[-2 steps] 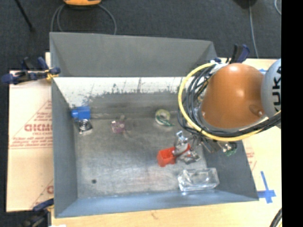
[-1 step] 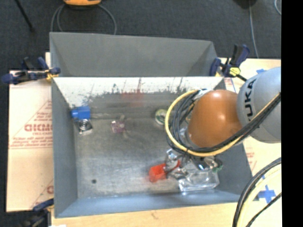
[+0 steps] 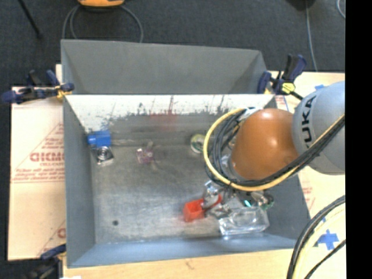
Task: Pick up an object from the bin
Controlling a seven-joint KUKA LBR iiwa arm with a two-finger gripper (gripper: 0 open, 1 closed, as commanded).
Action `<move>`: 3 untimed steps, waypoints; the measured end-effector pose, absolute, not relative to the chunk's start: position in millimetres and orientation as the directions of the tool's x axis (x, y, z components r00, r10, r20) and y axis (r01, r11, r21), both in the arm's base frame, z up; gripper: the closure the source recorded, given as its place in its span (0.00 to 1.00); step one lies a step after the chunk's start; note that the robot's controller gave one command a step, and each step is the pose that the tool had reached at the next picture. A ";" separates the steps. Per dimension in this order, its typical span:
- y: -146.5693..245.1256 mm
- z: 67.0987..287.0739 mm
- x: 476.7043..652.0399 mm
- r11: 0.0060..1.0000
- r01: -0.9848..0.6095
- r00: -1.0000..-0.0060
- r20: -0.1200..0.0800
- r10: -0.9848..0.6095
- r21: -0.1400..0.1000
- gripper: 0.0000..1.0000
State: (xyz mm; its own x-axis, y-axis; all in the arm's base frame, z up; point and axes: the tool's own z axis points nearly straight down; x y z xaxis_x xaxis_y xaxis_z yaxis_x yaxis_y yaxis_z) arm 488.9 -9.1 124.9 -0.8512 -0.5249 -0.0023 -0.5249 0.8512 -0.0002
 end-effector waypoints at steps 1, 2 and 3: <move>23.5 77.4 502.7 0.662 -0.749 -0.662 -0.003 -0.749 -0.003 0.00; 23.6 79.8 503.8 0.663 -0.749 -0.663 -0.005 -0.749 -0.005 1.00; 22.1 206.6 501.1 0.681 -0.732 -0.681 -0.007 -0.732 -0.008 1.00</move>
Offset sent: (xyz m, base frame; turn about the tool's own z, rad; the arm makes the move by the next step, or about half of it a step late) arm 0.0121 0.0333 -0.0489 -0.2968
